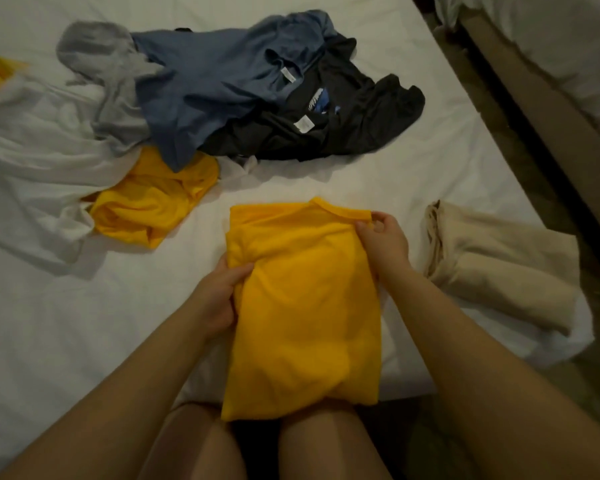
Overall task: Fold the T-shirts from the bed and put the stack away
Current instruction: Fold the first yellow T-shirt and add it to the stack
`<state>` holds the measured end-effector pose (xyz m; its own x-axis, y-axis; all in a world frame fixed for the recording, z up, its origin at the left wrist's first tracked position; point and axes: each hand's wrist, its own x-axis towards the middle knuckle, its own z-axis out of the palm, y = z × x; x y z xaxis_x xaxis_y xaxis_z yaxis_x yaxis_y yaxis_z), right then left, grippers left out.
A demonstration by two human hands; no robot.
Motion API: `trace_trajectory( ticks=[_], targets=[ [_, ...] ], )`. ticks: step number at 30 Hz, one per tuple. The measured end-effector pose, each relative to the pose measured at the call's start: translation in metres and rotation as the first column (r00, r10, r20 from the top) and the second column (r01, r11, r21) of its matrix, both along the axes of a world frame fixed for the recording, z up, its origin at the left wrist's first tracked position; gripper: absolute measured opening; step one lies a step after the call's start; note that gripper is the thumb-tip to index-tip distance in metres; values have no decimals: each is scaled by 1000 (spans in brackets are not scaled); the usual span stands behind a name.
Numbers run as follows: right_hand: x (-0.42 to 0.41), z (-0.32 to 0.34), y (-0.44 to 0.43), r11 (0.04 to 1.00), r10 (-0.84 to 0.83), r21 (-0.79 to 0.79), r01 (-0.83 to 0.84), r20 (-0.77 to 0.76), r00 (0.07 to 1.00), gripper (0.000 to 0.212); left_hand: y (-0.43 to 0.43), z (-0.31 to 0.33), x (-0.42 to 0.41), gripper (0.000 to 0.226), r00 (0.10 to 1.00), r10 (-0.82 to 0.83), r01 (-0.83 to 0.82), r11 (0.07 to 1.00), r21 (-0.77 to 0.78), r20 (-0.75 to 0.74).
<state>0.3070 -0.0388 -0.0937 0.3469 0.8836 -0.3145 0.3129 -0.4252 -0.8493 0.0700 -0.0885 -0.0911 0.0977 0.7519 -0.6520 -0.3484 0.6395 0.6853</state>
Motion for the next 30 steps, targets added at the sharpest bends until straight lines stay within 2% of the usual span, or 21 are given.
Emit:
trace_trajectory(
  ticks=[3,4,7,8,11,13,14,18,21,25,27,30],
  targets=[
    [4,-1,-11,991,-62,-128,45,-133,989,59,-17,3,1,50,997,-48,50,998,40,-62],
    [6,1,-20,986,-56,-162,31,-151,987,63,-26,2,-1,62,993,-67,72,996,53,-99],
    [8,-1,-67,972,31,-230,-51,-87,996,66,-62,-1,-5,131,954,-124,149,986,71,-273],
    [7,-2,-89,969,66,-232,-83,-82,994,67,-75,-3,-5,146,938,-131,166,983,83,-320],
    [-1,-4,-161,964,157,-196,-182,-134,978,89,-111,-9,-3,161,892,-135,198,975,103,-431],
    [-6,-7,-204,959,167,-198,-201,-174,970,102,-131,-12,-5,156,839,-175,280,951,133,-516],
    [-8,-10,-221,958,173,-200,-208,-180,968,100,-137,-10,-5,151,813,-192,321,936,148,-550],
    [-5,-11,-252,987,134,-75,-141,-86,987,83,-158,2,-13,106,698,-207,430,887,169,-685],
    [2,0,-252,997,64,54,-59,-94,994,64,-170,10,-22,83,622,-182,437,888,144,-762],
    [10,7,-252,977,181,119,-179,-6,983,45,-179,18,-27,63,569,-154,448,882,148,-808],
    [11,7,-253,962,231,129,-239,75,970,30,-181,20,-24,40,540,-144,490,855,171,-829],
    [9,8,-251,961,241,114,-254,112,964,15,-185,24,-18,24,513,-129,539,818,202,-849]
  ],
)
